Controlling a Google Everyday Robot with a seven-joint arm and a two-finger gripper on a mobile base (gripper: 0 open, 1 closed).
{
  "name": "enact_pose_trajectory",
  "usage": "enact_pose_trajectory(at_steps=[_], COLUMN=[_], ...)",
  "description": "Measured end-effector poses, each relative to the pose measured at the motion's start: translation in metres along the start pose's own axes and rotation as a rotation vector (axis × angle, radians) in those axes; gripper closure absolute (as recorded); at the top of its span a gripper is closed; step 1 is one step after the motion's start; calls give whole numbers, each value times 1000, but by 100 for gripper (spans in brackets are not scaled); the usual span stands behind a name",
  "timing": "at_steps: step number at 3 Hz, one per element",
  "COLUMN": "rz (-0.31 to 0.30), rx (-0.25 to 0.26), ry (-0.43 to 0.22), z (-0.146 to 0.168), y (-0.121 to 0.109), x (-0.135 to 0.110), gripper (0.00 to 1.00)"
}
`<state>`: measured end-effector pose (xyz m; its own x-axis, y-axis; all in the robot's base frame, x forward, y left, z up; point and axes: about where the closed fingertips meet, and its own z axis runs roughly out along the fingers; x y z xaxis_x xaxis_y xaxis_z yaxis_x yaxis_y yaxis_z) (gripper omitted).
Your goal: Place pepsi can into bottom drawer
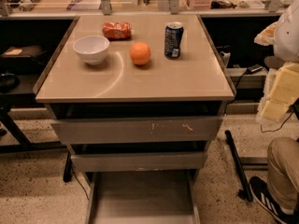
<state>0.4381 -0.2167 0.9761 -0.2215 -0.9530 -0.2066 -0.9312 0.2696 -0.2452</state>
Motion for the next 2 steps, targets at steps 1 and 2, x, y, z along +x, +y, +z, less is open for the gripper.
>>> enact_pose_trajectory(at_steps=[1, 2], rz=[0, 6], rx=[0, 11], ry=[0, -36], z=[0, 12], y=[0, -14], x=[0, -3], gripper=[0, 0])
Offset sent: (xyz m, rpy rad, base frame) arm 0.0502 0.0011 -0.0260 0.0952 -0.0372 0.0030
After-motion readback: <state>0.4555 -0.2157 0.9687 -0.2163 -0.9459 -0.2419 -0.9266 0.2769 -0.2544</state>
